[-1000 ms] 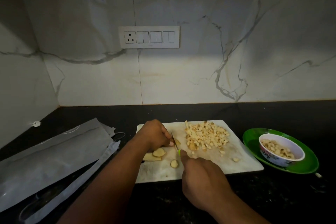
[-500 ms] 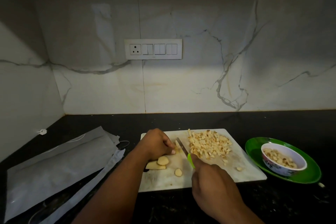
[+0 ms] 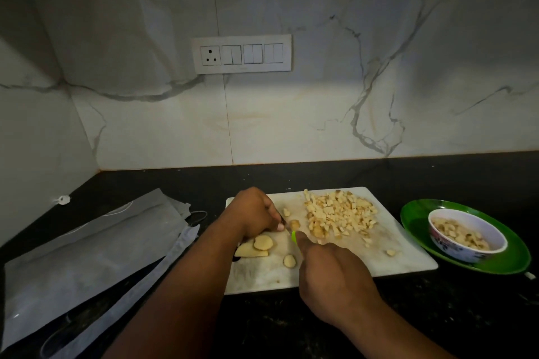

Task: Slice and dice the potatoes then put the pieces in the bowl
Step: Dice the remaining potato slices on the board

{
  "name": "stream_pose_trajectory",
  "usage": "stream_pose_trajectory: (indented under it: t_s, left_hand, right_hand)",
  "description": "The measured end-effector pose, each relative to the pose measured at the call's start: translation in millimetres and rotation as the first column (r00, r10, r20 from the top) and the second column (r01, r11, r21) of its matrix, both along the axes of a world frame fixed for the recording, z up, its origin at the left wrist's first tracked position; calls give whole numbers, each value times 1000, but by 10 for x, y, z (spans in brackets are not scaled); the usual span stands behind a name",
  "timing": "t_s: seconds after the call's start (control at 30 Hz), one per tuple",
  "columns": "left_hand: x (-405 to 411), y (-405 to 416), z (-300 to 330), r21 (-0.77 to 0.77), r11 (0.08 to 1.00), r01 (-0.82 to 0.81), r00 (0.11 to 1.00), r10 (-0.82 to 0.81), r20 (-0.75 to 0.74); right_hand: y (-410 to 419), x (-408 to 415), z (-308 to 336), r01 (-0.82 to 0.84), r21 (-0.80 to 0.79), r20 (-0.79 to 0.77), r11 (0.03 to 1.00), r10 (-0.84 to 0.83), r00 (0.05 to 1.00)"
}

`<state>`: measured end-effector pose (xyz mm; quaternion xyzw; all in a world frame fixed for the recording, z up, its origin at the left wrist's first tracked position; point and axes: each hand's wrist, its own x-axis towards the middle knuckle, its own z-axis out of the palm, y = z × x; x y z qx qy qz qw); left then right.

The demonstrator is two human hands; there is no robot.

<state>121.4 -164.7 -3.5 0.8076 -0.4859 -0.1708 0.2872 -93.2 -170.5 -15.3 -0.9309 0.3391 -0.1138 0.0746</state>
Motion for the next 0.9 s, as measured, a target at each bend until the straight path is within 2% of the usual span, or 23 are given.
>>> stream_pose_trajectory:
  t_s: [0.17,0.33,0.43,0.5,0.57,0.67,0.77,0.9]
  left_hand:
    - [-2,0,-2,7,1000,11,1000,-11,-19]
    - [71,86,6,-39,995,94,992,-97,-80]
    - [55,141,-42,-174,985,-18,973,-23,-230]
    - [33,155,-56,-243,963,-115,934,22,-356]
    - [32,161,-32,-278,942,-188,912,63,-406]
    - [106,177,21,-281,942,-184,954,102,-282]
    - [158,233,60,-157,985,-74,994,59,-97]
    - [168,259,78,-55,998,22,1000,-23,-15]
  right_hand:
    - [139,-270,-21,-1,-14,27,1000,2,1000]
    - [184,-405,-10,67,63,203,996,-78,976]
    - [158,-258,23,58,47,237,997,-67,969]
    - [157,-133,34,46,48,205,998,-54,977]
    - [188,-43,17,11,29,143,1000,-15,990]
    - [182,-28,-14,11,-2,86,1000,-11,996]
    - [100,-130,-23,107,6,80,994,-107,991]
    - [88,-244,-27,159,29,148,987,-161,976]
